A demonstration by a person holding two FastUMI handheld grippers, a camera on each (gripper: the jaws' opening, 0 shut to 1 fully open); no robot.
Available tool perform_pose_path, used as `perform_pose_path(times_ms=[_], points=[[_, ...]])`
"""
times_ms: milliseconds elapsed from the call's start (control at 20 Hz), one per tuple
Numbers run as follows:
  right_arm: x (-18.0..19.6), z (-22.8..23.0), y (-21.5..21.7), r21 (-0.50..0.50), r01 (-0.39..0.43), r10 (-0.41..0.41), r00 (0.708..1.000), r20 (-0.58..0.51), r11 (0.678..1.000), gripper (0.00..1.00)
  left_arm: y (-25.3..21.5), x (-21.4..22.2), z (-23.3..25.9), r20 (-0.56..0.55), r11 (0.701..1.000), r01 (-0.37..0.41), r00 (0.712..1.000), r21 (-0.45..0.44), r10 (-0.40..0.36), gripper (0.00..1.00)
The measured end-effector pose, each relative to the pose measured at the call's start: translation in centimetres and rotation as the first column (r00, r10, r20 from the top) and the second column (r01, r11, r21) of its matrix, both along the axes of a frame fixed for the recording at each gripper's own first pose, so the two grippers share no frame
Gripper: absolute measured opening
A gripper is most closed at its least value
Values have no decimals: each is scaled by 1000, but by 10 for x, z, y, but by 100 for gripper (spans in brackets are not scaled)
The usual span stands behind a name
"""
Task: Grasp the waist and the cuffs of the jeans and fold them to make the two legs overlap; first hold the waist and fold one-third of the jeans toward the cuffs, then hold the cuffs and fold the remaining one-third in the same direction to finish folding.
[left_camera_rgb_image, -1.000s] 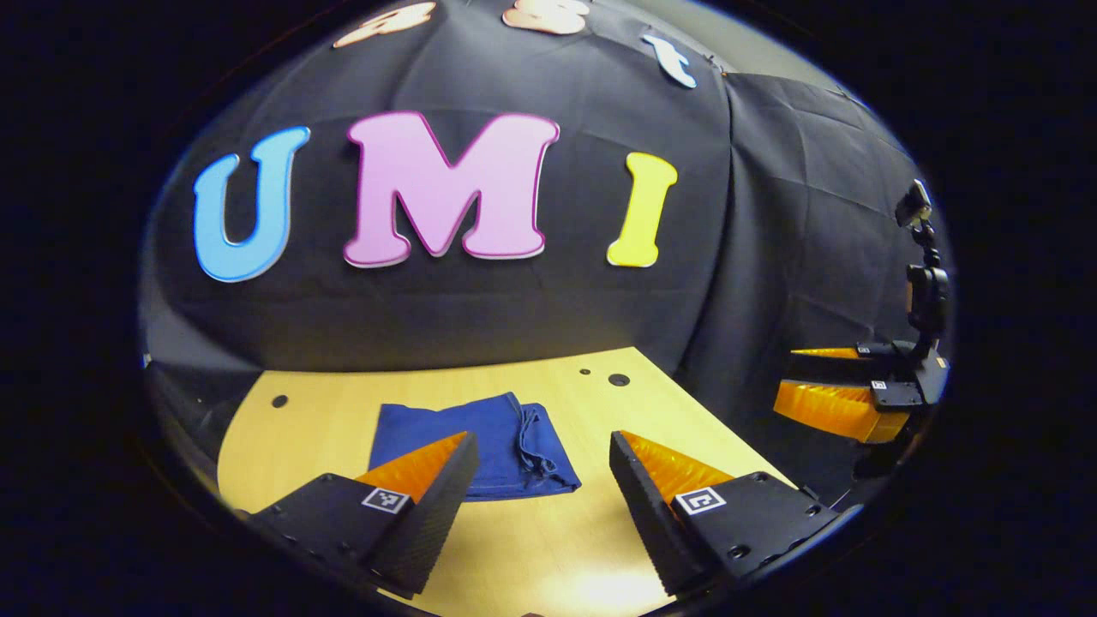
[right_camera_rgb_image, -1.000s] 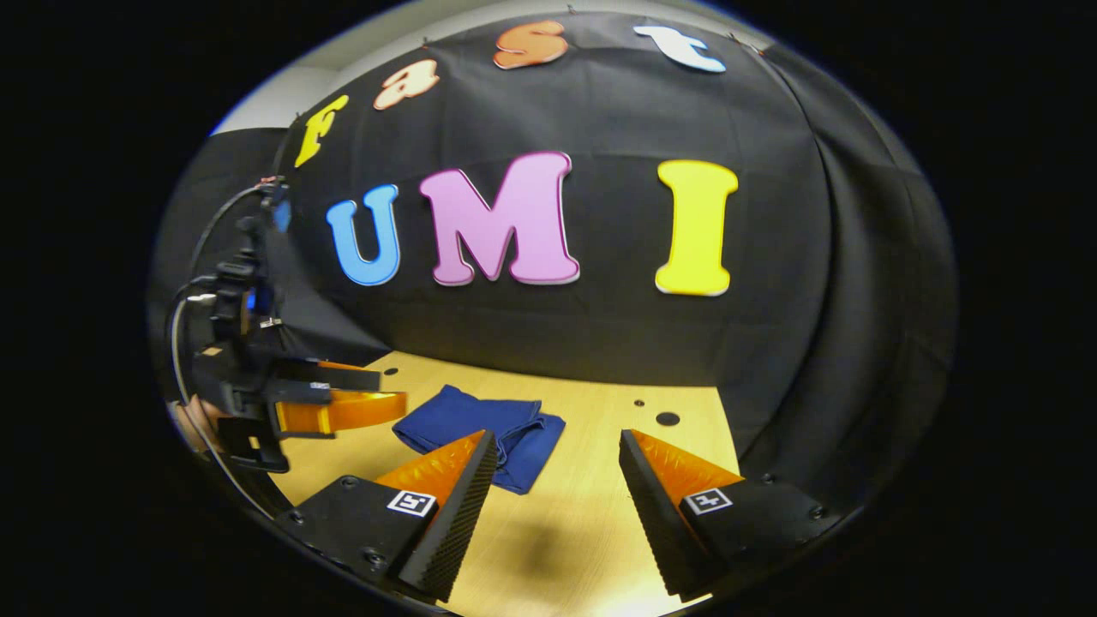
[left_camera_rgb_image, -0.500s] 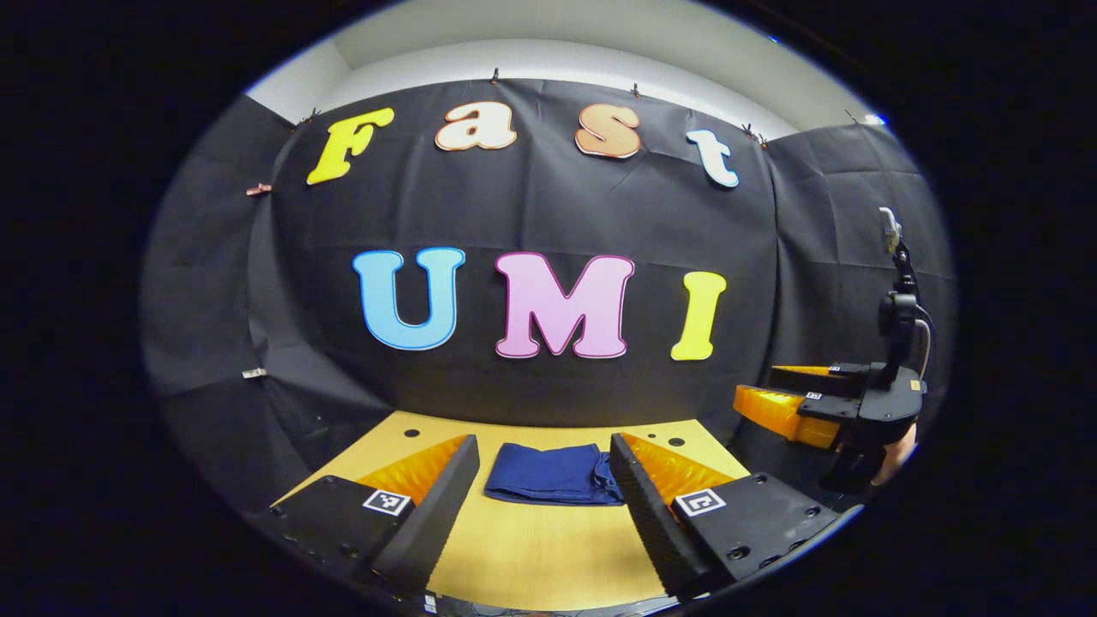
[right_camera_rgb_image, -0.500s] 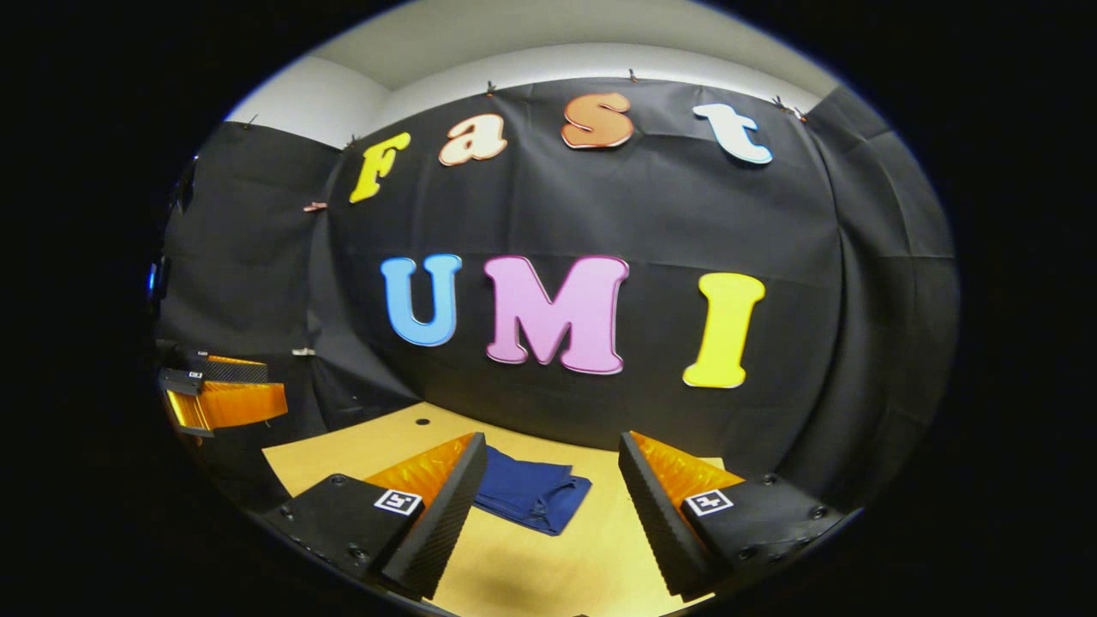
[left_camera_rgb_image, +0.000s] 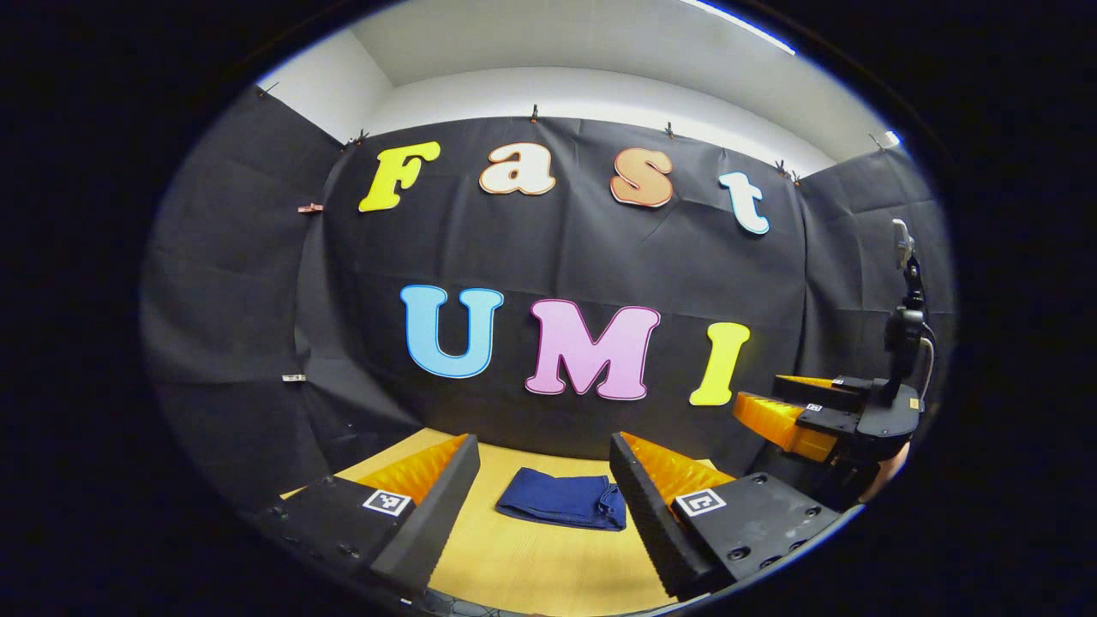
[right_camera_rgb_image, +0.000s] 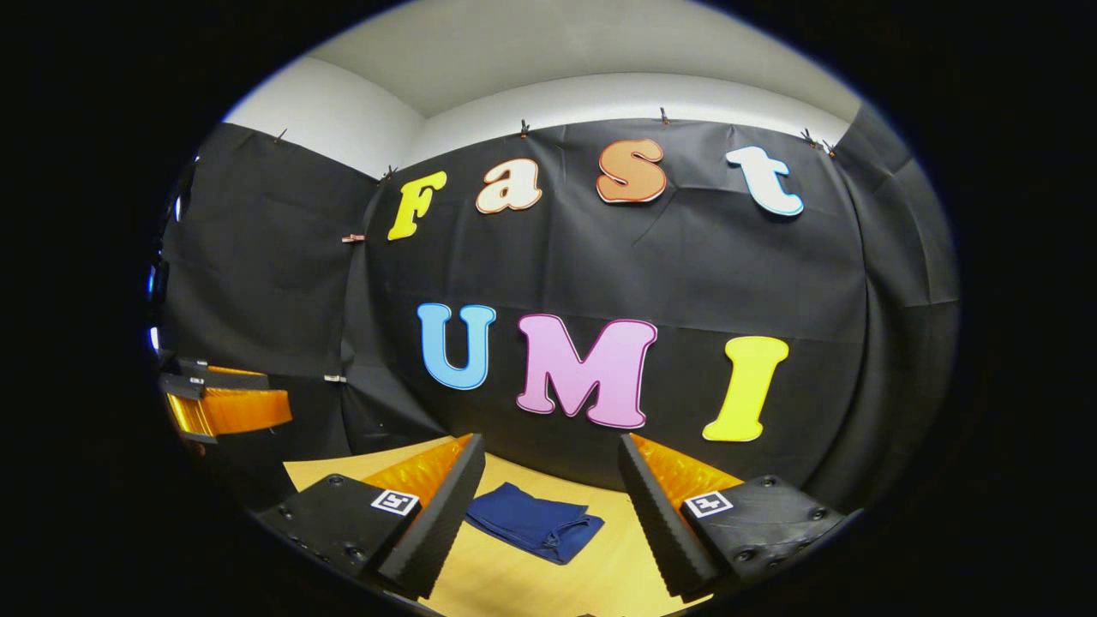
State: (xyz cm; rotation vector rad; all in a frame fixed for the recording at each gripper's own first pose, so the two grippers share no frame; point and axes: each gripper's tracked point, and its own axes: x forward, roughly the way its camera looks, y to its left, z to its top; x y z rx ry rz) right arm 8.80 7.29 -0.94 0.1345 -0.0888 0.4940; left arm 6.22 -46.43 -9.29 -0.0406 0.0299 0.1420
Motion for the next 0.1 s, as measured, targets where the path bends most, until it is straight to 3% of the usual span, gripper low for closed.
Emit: perform_pose_path(times_ms=[100], points=[[1,3,3,6,-14,14,1000,-3,1000,96,0,-14,5,11,1000,-5,1000,-2,5,92]])
